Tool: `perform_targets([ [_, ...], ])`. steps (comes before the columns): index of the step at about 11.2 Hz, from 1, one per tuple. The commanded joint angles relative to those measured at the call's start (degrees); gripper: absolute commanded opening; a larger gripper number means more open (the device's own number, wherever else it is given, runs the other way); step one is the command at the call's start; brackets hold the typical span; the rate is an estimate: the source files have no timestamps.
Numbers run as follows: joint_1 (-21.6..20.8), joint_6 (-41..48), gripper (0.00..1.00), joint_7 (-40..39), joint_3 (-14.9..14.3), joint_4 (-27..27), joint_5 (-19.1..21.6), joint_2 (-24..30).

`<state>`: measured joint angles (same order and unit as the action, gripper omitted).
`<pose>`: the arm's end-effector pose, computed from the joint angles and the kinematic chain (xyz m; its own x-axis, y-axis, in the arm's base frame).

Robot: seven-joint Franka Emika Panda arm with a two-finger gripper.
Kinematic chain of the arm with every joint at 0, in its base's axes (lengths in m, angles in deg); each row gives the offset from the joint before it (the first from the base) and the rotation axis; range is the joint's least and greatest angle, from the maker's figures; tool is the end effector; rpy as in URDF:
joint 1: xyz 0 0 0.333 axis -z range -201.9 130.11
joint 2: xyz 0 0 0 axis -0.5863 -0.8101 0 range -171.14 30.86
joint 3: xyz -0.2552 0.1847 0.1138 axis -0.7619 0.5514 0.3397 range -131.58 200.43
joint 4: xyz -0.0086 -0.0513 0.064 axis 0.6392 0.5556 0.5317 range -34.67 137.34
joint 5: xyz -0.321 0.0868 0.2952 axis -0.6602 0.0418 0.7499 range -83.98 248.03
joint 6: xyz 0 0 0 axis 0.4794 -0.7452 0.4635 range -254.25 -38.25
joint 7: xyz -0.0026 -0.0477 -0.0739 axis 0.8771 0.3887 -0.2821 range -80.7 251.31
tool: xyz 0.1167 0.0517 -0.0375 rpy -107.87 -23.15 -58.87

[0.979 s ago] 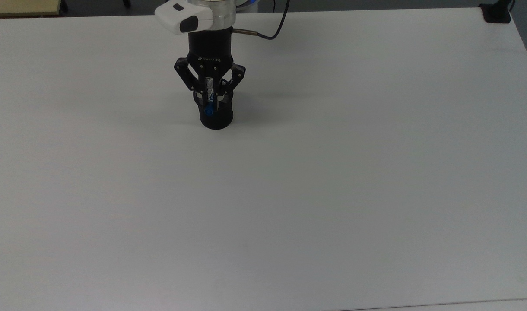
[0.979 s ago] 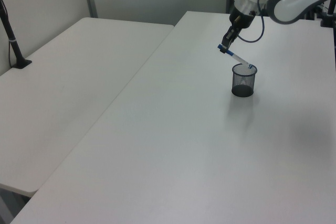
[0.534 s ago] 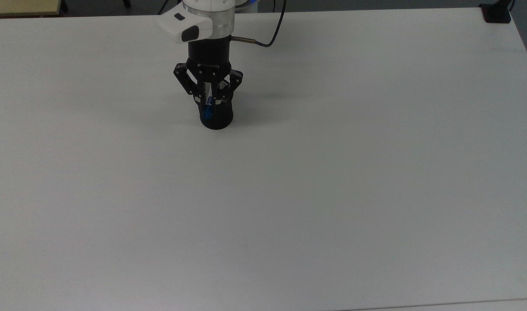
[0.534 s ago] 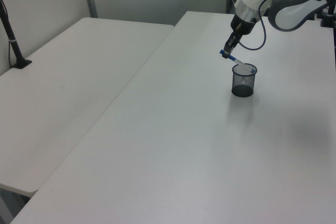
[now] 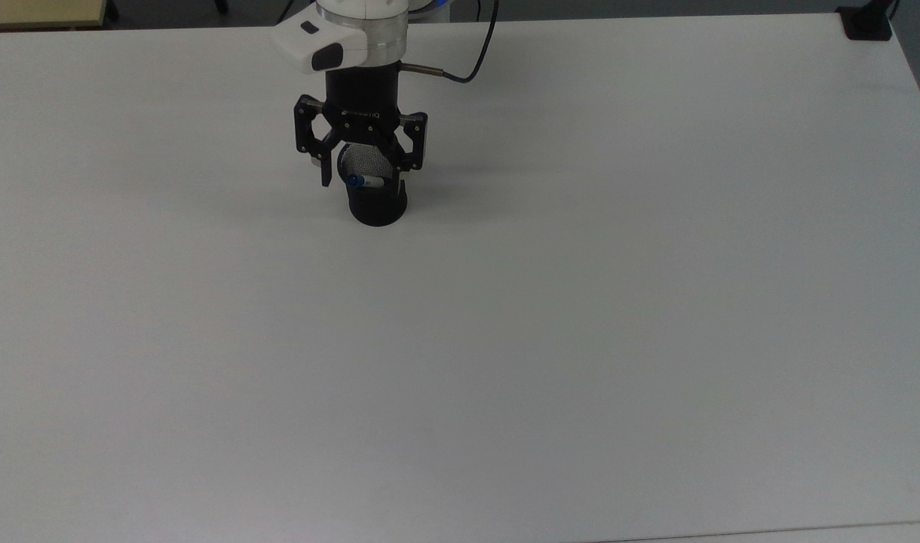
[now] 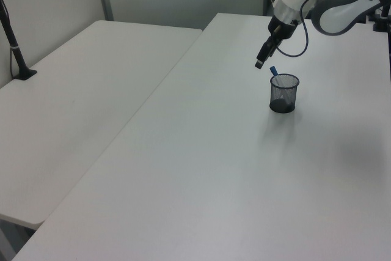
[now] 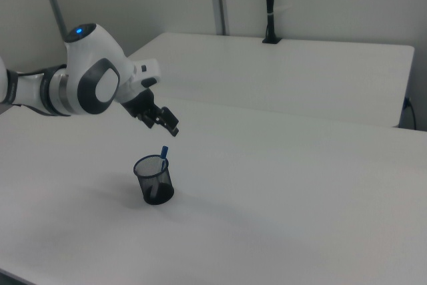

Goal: Insert the marker

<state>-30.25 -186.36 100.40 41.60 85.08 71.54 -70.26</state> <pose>0.6251 0.0171 0.4053 0.9086 -0.0846 0.4091 -0.1130 -0.9925 0.0457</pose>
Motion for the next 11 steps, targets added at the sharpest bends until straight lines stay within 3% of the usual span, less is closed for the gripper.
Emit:
perform_targets([
  [1, -1.76, 13.72, 1.0, 1.78, 0.73, -8.3, -0.15, 0.3],
  [5, -6.95, 33.41, 1.0, 1.26, 0.73, -19.13, 1.43, 0.2],
  [8, -6.35, 48.19, 1.0, -6.71, 0.12, -26.69, 4.14, 0.2],
  [9, -5.48, 51.19, 1.0, -10.83, -0.32, -27.93, 6.94, 0.38],
  [11, -5.11, 55.07, 1.0, -17.18, -2.15, -29.43, 8.11, 0.82],
])
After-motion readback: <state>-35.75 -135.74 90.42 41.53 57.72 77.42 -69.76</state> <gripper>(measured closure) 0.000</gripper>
